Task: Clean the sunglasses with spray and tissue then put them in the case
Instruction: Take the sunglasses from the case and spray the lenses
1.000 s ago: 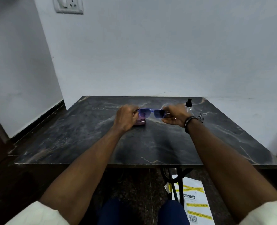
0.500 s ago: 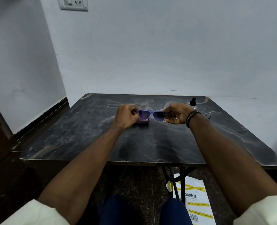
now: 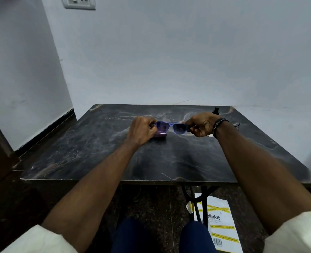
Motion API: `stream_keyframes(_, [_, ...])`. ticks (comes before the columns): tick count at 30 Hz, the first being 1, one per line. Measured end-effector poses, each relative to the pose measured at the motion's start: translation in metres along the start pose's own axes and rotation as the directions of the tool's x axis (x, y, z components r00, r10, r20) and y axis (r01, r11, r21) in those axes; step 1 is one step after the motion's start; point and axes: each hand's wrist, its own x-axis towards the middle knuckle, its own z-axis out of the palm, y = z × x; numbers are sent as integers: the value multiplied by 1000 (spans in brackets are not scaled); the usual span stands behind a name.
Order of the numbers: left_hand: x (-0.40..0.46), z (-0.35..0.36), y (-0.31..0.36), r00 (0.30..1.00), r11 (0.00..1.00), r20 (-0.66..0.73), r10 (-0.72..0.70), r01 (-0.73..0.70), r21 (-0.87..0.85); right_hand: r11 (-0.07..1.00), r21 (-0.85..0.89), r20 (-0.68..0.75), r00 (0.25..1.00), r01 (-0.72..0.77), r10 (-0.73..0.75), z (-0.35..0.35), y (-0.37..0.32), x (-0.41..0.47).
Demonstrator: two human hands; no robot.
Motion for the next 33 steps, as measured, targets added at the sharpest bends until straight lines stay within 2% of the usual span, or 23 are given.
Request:
stream_keyframes(4, [1,0,3,1000,1000,1,2,-2,7,999,16,-54,998,28,-27,4,3,7])
stream_keyframes(11, [3,2,4,1000,1000,-6,4,-4,-1,982,140,-189,977,129,-101,13,6,18])
stream_keyframes(21, [1,2,0,1000,1000,0,-17,17,1,902,388,-217,970,189,-109,19,4,19])
stream_keyframes(33, [0,7,-4,998,999,-40,-43,43,-5,895,405,-240,966,189,-95,24,5,19])
